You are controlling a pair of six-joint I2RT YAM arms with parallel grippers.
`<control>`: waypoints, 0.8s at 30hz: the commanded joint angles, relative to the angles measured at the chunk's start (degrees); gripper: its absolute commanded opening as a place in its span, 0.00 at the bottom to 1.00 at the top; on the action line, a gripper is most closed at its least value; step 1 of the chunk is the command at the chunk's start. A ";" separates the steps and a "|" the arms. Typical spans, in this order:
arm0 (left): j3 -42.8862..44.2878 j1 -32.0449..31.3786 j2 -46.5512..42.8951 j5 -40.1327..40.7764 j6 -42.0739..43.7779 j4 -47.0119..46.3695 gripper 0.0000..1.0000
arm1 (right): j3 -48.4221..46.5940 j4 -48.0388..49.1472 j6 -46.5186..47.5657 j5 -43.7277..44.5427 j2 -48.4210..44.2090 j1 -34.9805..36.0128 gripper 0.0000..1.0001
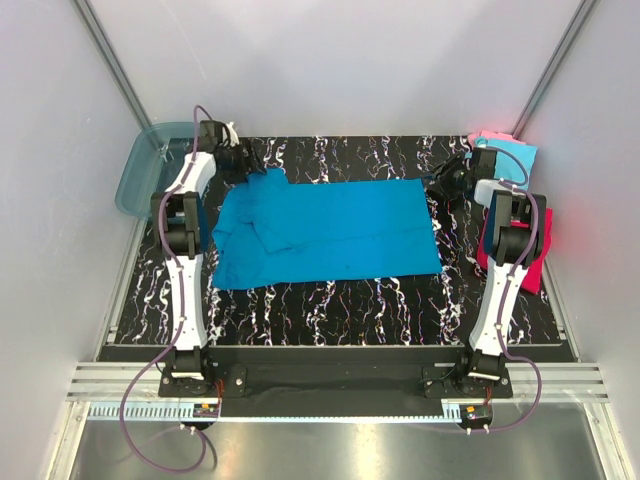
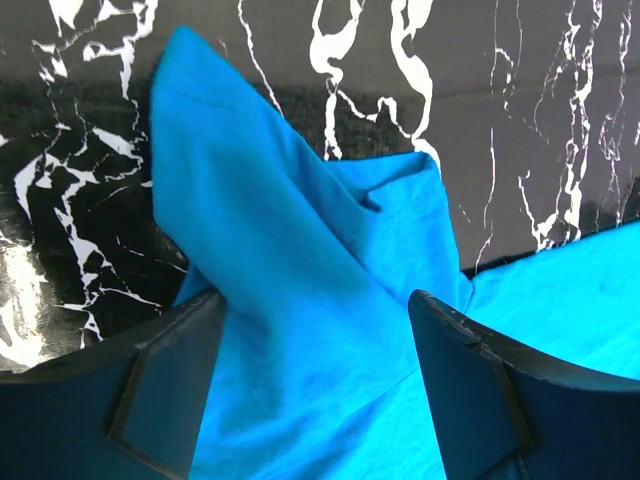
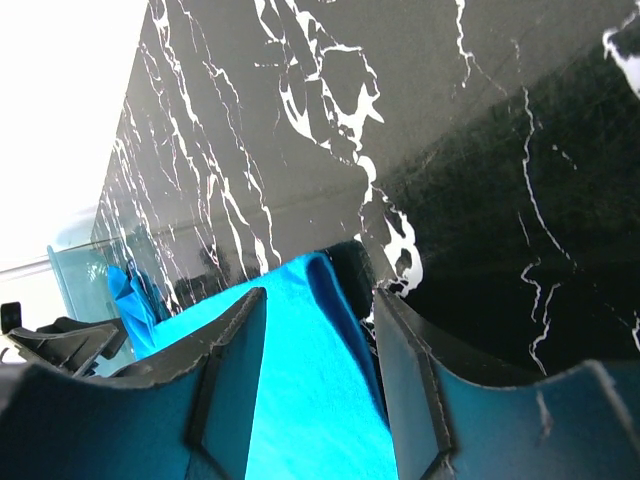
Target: Fold and stack the t-shirts
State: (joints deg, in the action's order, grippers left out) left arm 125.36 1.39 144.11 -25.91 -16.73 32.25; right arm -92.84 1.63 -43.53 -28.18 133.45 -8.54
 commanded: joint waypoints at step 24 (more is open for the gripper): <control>5.69 -2.62 2.40 1.74 0.91 4.49 0.23 | 3.37 4.53 -3.32 -2.40 -2.93 0.01 0.34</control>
State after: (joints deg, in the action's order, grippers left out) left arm 128.88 -1.45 146.34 -23.55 -16.10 37.43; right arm -88.42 4.05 -46.83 -29.61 131.66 -8.54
